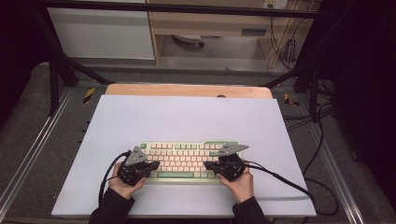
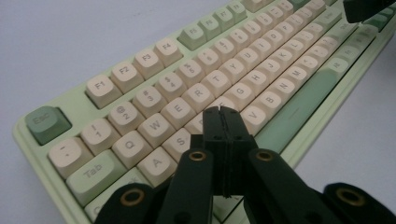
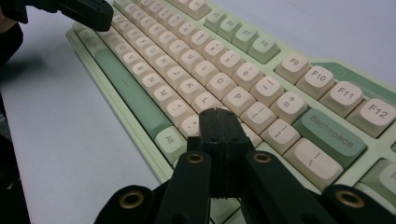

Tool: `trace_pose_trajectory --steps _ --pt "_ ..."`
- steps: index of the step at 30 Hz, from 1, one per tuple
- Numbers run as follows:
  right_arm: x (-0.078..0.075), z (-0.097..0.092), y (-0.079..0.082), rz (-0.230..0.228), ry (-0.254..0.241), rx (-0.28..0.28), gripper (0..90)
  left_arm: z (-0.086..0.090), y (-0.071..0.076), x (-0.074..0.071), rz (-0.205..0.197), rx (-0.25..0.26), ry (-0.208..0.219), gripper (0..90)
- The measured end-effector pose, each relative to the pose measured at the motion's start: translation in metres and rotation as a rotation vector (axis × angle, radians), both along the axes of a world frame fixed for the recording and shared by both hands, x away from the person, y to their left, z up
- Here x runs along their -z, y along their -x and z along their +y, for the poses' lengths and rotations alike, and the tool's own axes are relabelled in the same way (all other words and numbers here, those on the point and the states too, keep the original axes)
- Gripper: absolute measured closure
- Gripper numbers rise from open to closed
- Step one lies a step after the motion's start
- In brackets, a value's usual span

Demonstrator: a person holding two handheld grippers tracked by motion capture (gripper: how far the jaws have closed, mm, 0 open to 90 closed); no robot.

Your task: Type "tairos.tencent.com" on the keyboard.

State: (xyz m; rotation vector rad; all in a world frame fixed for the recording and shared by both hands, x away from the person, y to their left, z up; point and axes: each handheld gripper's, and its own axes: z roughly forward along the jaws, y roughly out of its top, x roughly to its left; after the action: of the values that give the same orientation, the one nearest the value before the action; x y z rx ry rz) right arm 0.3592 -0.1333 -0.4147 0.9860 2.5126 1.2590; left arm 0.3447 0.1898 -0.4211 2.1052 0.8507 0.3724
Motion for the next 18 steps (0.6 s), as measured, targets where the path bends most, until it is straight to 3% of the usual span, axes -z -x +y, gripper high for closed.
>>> trace_pose_trajectory --steps 7,18 --pt "-0.001 0.000 0.000 -0.001 0.000 -0.001 90.0 -0.012 -0.001 0.003 0.005 0.022 -0.012 90.0" --pt "0.000 0.000 0.000 -0.002 0.001 -0.001 90.0 -0.017 -0.001 0.008 0.012 0.033 -0.024 90.0"
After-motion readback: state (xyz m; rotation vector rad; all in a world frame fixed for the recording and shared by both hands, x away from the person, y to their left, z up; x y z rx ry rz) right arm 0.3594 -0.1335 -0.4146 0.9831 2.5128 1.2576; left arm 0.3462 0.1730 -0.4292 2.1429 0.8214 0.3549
